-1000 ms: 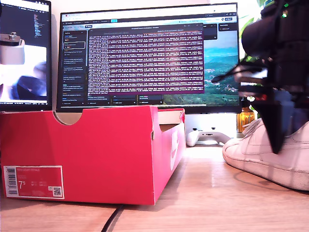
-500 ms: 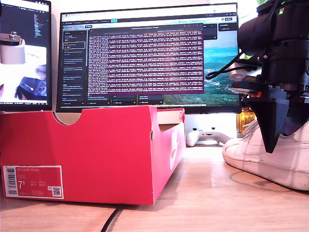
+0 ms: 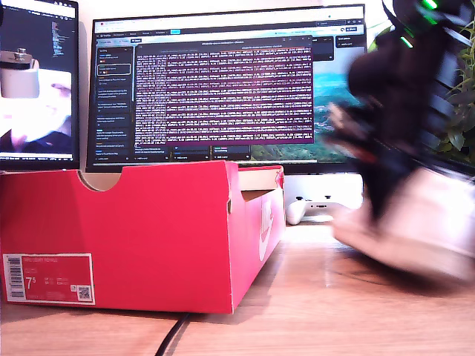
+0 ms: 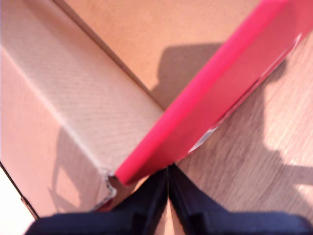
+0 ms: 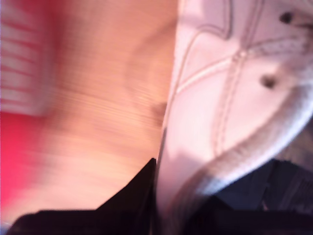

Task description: Pack the white shoes by picking the first shoe and placing it inside the red shoebox, left side, then picking and rotating the second shoe and placing it in the shoebox

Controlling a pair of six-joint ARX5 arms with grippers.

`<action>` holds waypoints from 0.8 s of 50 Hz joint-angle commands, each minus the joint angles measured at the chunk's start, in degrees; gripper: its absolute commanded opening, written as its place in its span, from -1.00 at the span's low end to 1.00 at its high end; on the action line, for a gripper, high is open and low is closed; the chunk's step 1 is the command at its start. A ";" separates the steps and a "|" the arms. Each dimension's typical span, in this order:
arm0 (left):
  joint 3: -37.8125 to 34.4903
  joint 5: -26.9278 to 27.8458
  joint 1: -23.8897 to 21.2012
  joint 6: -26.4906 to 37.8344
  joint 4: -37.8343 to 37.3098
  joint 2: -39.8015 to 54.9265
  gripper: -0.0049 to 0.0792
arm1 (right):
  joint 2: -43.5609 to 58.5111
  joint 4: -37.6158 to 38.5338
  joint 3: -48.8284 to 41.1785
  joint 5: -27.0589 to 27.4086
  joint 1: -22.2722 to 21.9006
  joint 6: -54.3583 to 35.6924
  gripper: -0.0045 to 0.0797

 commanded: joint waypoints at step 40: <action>-0.55 0.02 -0.09 0.11 2.29 0.35 -0.92 | -0.83 21.79 18.62 -0.15 20.22 26.88 -0.92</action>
